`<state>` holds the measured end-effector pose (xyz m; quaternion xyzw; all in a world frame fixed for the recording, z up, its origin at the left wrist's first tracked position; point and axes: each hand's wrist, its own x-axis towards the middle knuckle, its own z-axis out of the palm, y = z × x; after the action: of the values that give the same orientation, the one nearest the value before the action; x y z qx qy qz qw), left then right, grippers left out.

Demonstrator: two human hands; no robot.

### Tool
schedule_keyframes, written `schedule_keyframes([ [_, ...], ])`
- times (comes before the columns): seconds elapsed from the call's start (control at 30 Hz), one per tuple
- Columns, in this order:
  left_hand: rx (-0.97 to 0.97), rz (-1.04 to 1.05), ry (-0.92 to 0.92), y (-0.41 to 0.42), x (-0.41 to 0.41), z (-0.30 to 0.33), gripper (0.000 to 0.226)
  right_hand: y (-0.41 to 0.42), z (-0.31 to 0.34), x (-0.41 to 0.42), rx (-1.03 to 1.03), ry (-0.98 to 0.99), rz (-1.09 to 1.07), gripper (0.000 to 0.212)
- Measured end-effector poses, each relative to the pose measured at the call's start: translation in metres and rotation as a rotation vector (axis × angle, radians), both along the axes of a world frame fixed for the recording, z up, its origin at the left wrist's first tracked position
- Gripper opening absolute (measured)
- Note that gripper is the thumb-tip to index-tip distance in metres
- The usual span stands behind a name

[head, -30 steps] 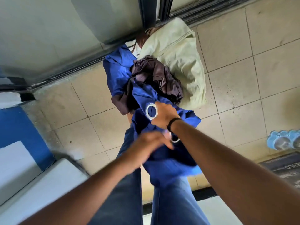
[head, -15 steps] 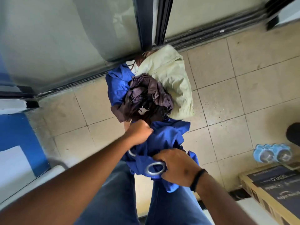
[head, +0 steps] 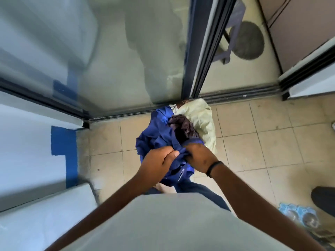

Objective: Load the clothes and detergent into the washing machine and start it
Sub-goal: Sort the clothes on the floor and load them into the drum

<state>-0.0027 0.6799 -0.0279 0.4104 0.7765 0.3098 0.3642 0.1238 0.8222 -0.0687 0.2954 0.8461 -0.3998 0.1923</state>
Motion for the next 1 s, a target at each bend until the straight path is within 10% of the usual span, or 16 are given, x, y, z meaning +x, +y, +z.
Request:
schedule_keyframes([
  [0.3, -0.004, 0.377, 0.021, -0.094, -0.044, 0.017, 0.059, -0.038, 0.057, -0.008, 0.355, 0.210, -0.153, 0.018],
  [0.47, -0.030, 0.543, -0.054, -0.149, -0.040, 0.011, 0.053, -0.072, 0.099, -0.016, 0.491, 0.495, -0.173, 0.043],
  [0.7, -0.091, 0.524, -0.053, -0.144, -0.035, 0.019, 0.053, -0.070, 0.123, -0.033, 0.845, 0.190, 0.114, 0.023],
  [1.0, 0.129, 0.314, 0.010, -0.084, -0.023, 0.072, 0.031, -0.068, 0.118, -0.028, 0.564, 0.508, 0.133, 0.020],
])
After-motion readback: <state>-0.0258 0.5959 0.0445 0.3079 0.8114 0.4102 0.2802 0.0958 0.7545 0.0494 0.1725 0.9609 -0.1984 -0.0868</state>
